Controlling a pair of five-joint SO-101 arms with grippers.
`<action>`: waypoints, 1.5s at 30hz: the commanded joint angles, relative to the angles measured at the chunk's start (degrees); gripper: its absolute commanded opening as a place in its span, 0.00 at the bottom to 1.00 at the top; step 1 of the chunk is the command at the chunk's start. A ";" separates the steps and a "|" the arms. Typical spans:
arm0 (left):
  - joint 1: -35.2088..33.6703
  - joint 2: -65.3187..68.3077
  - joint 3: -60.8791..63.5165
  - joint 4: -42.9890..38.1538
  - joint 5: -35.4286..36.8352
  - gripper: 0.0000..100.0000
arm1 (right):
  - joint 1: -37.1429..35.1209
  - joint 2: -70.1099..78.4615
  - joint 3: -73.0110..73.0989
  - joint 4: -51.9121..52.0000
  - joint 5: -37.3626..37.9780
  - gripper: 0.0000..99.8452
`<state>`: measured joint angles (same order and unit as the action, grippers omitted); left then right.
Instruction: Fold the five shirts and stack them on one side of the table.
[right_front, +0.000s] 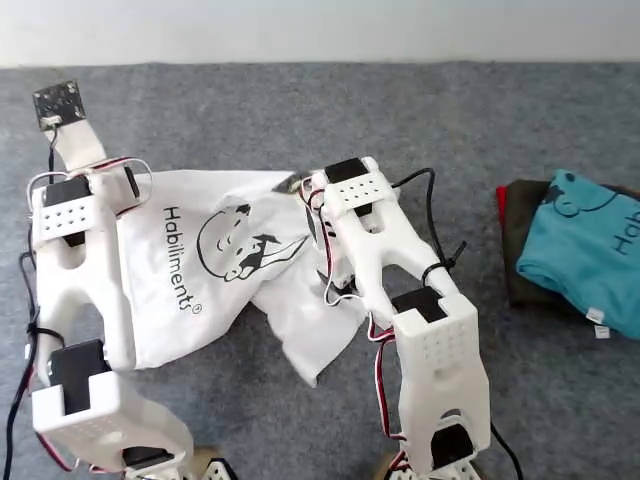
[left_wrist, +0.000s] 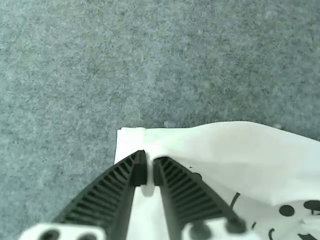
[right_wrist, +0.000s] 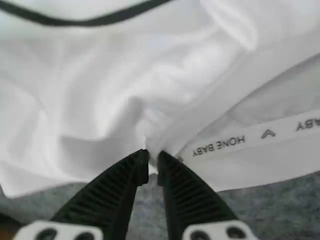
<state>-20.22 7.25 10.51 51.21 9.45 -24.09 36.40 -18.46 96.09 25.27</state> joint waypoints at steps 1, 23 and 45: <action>-0.79 -1.23 -0.22 2.46 -0.70 0.01 | 0.31 -1.80 1.58 6.64 3.96 0.01; -4.57 -31.74 9.89 9.76 -18.37 0.01 | 29.58 -47.60 44.04 6.73 38.42 0.08; 1.05 -22.42 16.22 -2.73 -9.41 0.01 | -13.41 -20.00 18.29 -14.73 13.63 0.19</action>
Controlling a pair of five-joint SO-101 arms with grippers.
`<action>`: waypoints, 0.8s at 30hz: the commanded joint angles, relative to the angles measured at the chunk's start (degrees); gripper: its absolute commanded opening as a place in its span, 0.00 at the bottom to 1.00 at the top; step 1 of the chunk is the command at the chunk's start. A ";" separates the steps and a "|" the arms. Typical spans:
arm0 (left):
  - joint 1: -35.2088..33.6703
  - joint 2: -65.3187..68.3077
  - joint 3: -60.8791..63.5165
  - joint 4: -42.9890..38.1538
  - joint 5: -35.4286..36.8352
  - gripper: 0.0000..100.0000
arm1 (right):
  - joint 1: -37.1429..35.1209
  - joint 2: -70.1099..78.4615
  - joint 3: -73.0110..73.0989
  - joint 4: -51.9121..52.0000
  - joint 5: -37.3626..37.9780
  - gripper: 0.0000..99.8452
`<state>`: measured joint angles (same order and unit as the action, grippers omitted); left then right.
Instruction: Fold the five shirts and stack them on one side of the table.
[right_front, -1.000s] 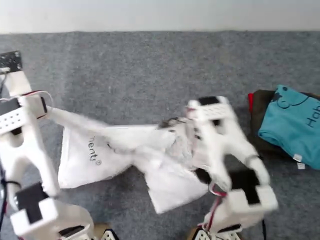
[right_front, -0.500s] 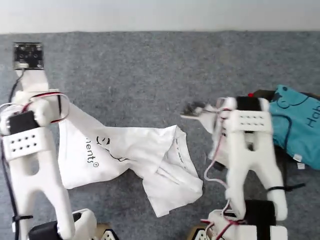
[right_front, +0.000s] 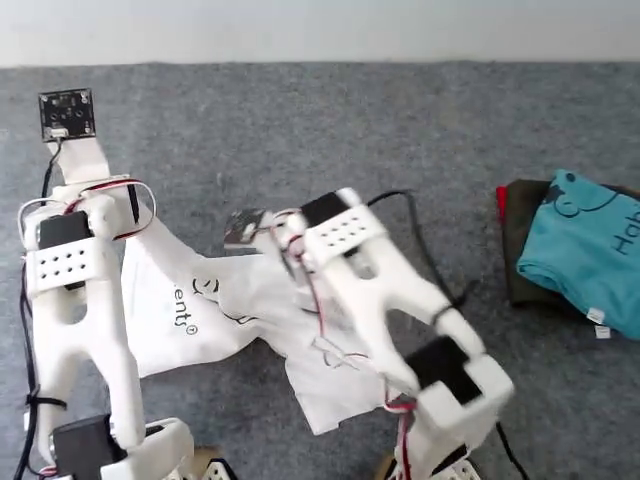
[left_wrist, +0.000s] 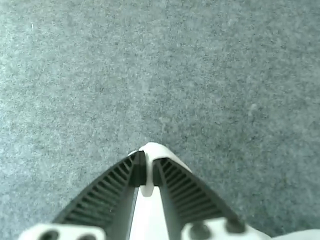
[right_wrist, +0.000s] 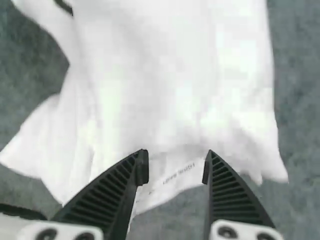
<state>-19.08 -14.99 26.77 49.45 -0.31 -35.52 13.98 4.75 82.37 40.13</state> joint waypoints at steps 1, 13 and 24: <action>-0.09 -0.18 -0.04 -0.97 0.44 0.01 | -2.24 3.74 -6.24 -1.01 -1.85 0.19; -1.41 -0.18 0.04 -0.62 0.62 0.01 | 5.23 15.78 -18.02 -0.57 -3.25 0.01; -1.41 -0.18 0.13 0.53 0.44 0.01 | 10.95 16.48 -41.76 6.37 -5.71 0.01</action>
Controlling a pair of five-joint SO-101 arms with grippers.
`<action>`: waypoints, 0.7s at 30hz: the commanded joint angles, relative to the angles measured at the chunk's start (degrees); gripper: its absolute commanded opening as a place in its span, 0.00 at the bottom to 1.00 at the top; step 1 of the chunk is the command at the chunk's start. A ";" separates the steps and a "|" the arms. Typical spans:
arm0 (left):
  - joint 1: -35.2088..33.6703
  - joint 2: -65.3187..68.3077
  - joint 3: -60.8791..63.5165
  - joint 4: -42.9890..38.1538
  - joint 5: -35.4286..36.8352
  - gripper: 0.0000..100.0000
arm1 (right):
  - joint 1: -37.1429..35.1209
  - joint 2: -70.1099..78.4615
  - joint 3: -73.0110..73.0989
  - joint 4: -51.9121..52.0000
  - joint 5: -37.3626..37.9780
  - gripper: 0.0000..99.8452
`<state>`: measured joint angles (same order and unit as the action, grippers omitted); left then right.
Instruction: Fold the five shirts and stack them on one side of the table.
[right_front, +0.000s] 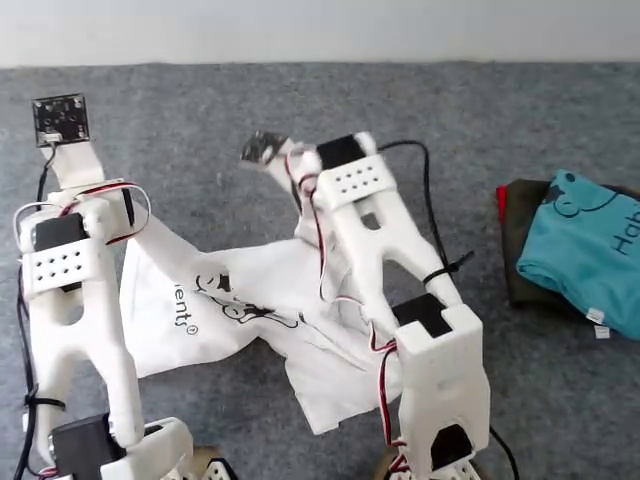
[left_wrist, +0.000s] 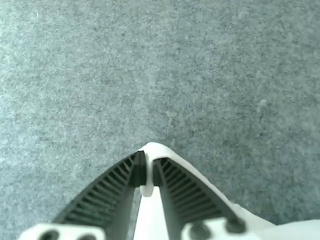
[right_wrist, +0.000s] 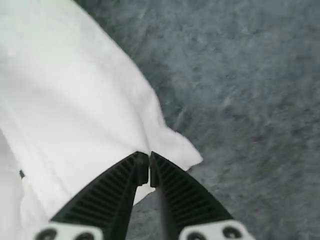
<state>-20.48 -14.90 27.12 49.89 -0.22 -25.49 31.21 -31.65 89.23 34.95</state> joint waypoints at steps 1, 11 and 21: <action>0.00 -0.26 -0.22 0.09 0.35 0.01 | 1.36 -0.75 -5.98 -1.71 -0.53 0.01; 0.09 -0.18 0.31 0.09 0.18 0.01 | 11.03 9.19 -7.65 -31.34 -24.44 0.06; 0.18 -0.26 0.31 0.97 0.35 0.01 | 8.13 4.35 -18.99 12.44 -10.29 0.05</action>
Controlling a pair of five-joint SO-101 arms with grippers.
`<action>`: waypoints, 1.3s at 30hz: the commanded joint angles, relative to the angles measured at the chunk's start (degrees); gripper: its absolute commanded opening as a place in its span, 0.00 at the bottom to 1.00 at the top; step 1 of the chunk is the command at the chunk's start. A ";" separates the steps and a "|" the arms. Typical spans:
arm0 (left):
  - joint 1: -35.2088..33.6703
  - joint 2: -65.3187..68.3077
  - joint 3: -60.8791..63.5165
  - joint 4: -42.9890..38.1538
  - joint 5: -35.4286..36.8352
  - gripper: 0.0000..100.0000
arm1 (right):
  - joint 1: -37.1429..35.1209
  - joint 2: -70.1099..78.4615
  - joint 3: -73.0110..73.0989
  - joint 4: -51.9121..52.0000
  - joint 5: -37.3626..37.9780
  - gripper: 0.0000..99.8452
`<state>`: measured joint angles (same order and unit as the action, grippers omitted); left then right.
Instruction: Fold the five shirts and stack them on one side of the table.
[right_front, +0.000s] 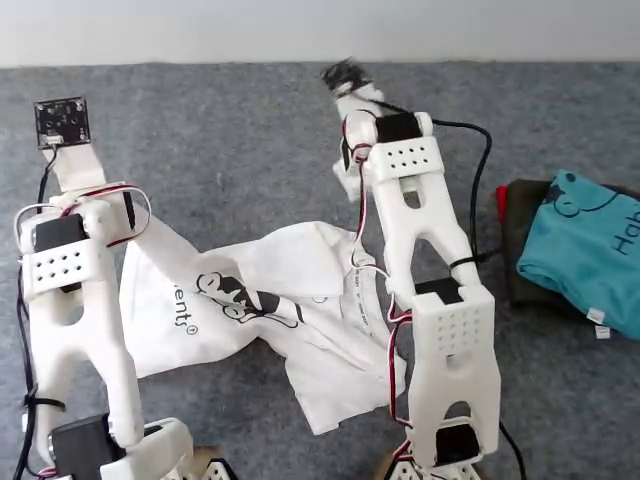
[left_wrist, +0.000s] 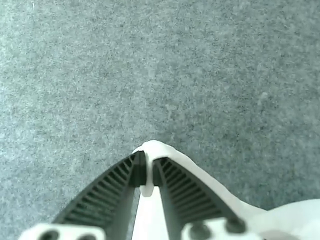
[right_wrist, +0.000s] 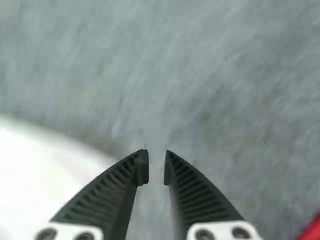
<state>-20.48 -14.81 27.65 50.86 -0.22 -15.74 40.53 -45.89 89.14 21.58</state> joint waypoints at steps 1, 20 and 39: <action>0.18 -0.35 -0.22 0.00 0.44 0.01 | -2.15 -5.85 -4.92 14.20 3.25 0.05; -0.18 -0.79 1.27 0.70 0.09 0.01 | -13.76 -7.87 26.99 6.11 -7.82 0.18; 0.18 -0.70 1.27 0.70 0.18 0.01 | -12.62 -3.91 12.22 4.44 -7.74 0.01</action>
<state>-20.48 -14.81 29.23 51.03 -0.22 -28.57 37.89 -28.40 94.59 14.11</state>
